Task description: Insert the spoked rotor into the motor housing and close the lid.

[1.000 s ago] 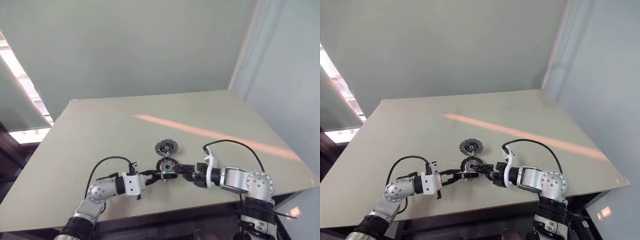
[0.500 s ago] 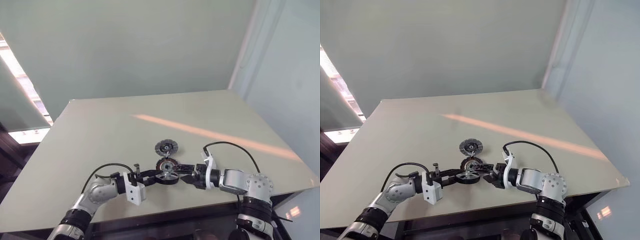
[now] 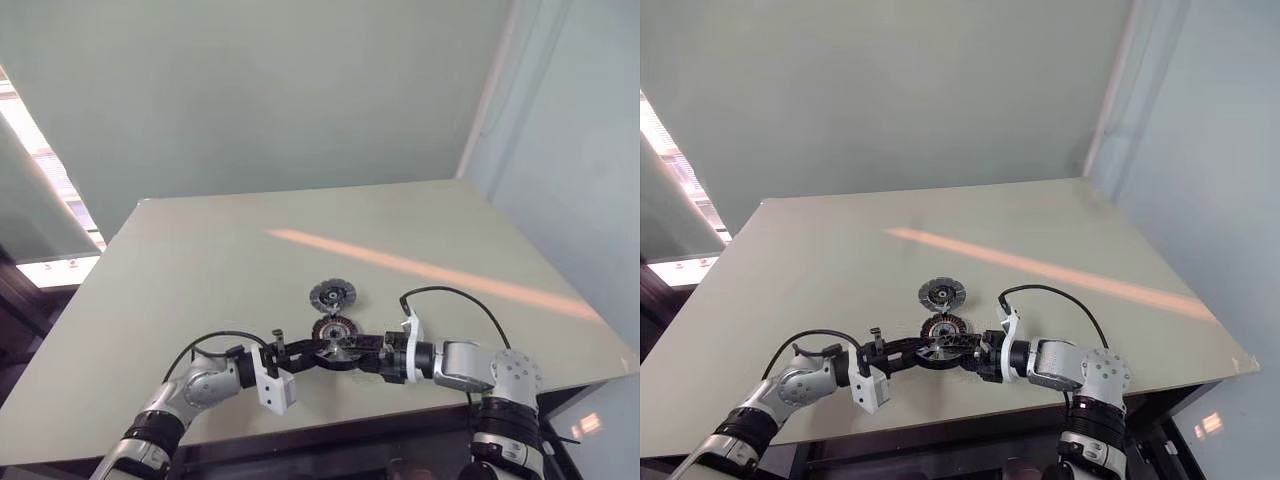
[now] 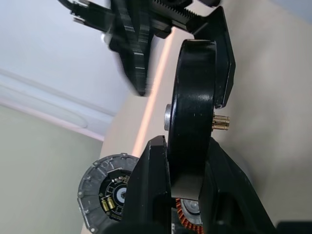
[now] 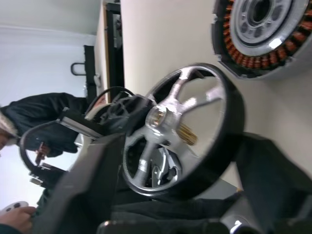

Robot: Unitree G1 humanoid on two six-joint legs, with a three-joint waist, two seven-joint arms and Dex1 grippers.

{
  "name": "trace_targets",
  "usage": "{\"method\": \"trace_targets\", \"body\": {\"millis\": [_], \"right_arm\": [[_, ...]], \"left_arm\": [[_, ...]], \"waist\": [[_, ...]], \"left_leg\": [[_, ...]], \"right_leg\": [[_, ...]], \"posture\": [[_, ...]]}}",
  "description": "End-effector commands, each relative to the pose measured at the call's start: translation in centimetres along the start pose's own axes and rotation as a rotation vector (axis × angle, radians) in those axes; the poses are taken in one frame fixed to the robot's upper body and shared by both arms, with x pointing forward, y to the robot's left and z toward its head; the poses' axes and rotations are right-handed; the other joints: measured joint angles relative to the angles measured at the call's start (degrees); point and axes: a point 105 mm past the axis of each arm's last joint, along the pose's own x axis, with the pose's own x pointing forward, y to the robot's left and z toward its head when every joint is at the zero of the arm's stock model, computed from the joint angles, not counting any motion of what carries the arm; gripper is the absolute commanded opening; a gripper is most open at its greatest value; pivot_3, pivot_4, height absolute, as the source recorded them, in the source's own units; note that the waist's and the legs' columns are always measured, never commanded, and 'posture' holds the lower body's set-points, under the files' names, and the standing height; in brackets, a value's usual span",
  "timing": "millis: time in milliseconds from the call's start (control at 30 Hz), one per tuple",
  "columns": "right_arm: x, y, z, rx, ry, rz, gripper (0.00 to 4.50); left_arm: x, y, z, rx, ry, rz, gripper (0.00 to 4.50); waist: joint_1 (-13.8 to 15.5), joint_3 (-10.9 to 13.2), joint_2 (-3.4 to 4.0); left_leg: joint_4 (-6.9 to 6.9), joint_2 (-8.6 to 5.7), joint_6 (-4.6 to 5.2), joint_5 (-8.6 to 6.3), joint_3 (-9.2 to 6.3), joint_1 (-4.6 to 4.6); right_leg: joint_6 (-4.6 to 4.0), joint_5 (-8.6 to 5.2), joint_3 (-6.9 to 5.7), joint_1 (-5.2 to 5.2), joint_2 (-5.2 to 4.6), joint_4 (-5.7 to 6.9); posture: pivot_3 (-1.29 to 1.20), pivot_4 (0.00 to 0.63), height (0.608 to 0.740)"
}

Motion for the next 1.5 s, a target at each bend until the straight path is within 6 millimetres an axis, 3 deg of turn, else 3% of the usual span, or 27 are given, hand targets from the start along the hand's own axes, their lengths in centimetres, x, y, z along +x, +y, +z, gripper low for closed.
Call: {"method": "trace_targets", "body": {"millis": [33, 133, 500, 567, 700, 800, 900, 967, 1100, 1333, 1500], "right_arm": [[0.1, 1.1, 0.1, -0.022, 0.006, 0.049, 2.61], [0.0, 1.1, 0.1, -0.02, 0.003, 0.047, 1.74], [0.1, 1.0, 0.1, -0.007, -0.004, 0.04, 1.72], [0.1, 1.0, 0.1, -0.006, -0.006, 0.039, 1.72], [0.1, 0.9, 0.2, -0.006, -0.009, 0.035, 1.72], [0.1, 0.9, 0.2, -0.007, -0.01, 0.033, 1.64], [0.1, 0.9, 0.2, -0.01, -0.008, 0.031, 0.83], [0.1, 0.9, 0.2, -0.012, -0.007, 0.032, 0.53], [0.0, 0.9, 0.2, -0.014, -0.008, 0.033, 0.45], [0.1, 1.0, 0.3, -0.004, -0.024, 0.046, 0.45], [0.0, 1.4, 0.8, 0.004, -0.054, 0.076, 0.45]], "left_arm": [[0.1, 0.8, 0.1, 0.031, -0.014, 0.016, 0.3], [0.1, 0.8, 0.1, 0.026, -0.016, 0.022, 0.3], [-0.6, 1.2, -0.7, -0.085, 0.046, 0.124, 0.31], [-0.9, 1.3, -1.7, -0.134, 0.125, 0.15, 0.31], [-0.9, 1.4, -1.3, -0.135, 0.117, 0.156, 0.31], [-0.9, 1.6, -1.2, -0.142, 0.117, 0.175, 1.36], [-0.9, 1.8, -1.2, -0.132, 0.119, 0.162, 2.46], [-0.9, 1.9, -1.2, -0.12, 0.12, 0.154, 3.15], [-1.1, 2.2, -1.1, -0.109, 0.104, 0.164, 4.5], [-2.2, 2.9, -1.3, -0.138, 0.118, 0.203, 4.5], [-4.7, 4.7, -2.9, -0.394, 0.209, 0.427, 4.5]], "waist": [[-0.01, 0.0, 0.0], [-0.01, 0.0, 0.0], [-0.13, 0.01, 0.02], [-0.16, 0.01, 0.02], [-0.15, 0.02, 0.03], [-0.19, 0.02, 0.04], [-0.22, 0.02, 0.06], [-0.21, 0.02, 0.06], [-0.17, 0.02, 0.06], [-0.19, 0.02, 0.06], [-0.57, 0.03, 0.07]], "left_leg": [[-0.01, 0.0, 0.0, 0.0, 0.01, 0.0], [-0.02, 0.02, 0.0, 0.0, 0.0, 0.0], [-0.07, 0.03, 0.01, 0.0, 0.01, -0.02], [-0.07, 0.03, 0.01, 0.0, 0.01, -0.02], [-0.08, 0.04, 0.01, -0.01, 0.01, -0.03], [-0.08, 0.06, 0.01, -0.01, 0.01, -0.02], [-0.1, 0.08, 0.01, -0.01, 0.02, -0.03], [-0.11, 0.08, 0.01, -0.01, 0.02, -0.03], [-0.11, 0.06, 0.01, -0.01, 0.02, -0.05], [-0.13, 0.08, 0.01, -0.01, 0.02, -0.05], [-0.13, 0.12, 0.05, -0.03, 0.04, -0.09]], "right_leg": [[0.0, 0.0, 0.0, -0.01, 0.0, 0.0], [0.0, 0.0, -0.01, -0.02, 0.01, 0.0], [0.0, -0.01, 0.0, -0.06, 0.01, -0.02], [0.0, -0.01, 0.0, -0.06, 0.01, -0.02], [0.0, -0.01, -0.01, -0.07, 0.01, -0.02], [-0.01, -0.01, -0.01, -0.07, 0.02, -0.02], [-0.01, -0.01, -0.01, -0.1, 0.04, -0.02], [-0.01, -0.02, -0.01, -0.1, 0.04, -0.03], [-0.01, -0.02, -0.02, -0.1, 0.02, -0.06], [-0.01, -0.02, -0.01, -0.12, 0.03, -0.06], [-0.01, -0.02, 0.0, -0.18, 0.02, -0.06]], "posture": [[0.0, 0.0, 0.74], [0.0, 0.0, 0.74], [0.0, 0.0, 0.74], [0.0, 0.0, 0.74], [0.0, 0.0, 0.74], [0.0, 0.0, 0.74], [0.0, 0.0, 0.74], [0.0, 0.0, 0.74], [0.0, 0.0, 0.74], [0.0, 0.0, 0.74], [0.0, 0.0, 0.74]]}}
